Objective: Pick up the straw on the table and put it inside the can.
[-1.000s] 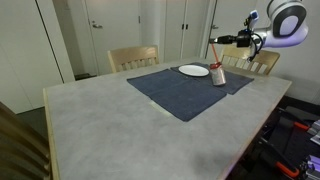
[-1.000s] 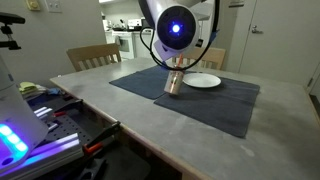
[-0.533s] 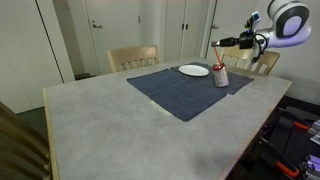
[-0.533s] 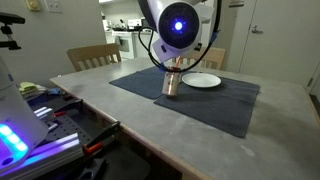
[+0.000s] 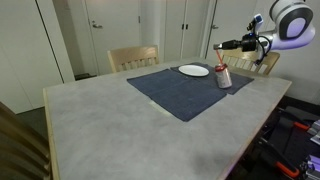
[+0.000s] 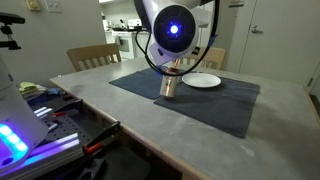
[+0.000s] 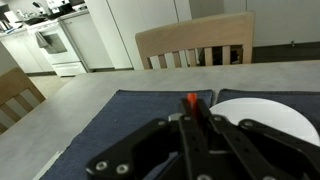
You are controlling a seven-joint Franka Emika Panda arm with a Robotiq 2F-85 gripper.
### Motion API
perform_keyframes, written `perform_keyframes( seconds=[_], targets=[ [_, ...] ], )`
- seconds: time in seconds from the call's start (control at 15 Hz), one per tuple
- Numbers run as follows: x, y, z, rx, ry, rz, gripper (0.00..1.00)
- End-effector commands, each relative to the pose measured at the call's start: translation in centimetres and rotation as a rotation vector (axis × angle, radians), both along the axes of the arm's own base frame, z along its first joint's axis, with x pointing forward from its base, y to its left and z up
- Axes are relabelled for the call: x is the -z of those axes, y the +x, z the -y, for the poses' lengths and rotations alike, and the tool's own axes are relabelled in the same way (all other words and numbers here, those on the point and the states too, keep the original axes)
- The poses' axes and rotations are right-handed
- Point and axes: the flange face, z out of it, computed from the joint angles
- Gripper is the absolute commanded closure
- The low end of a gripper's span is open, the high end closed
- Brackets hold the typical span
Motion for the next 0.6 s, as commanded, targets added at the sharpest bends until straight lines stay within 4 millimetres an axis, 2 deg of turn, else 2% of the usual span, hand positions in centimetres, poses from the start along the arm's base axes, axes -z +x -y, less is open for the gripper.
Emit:
perform_keyframes(
  seconds=[0.0, 0.53],
  targets=[
    [0.0, -1.9, 0.2, 0.014, 0.0, 0.011, 0.98],
    [0.0, -4.8, 0.4, 0.055, -0.003, 0.152, 0.98]
  ],
)
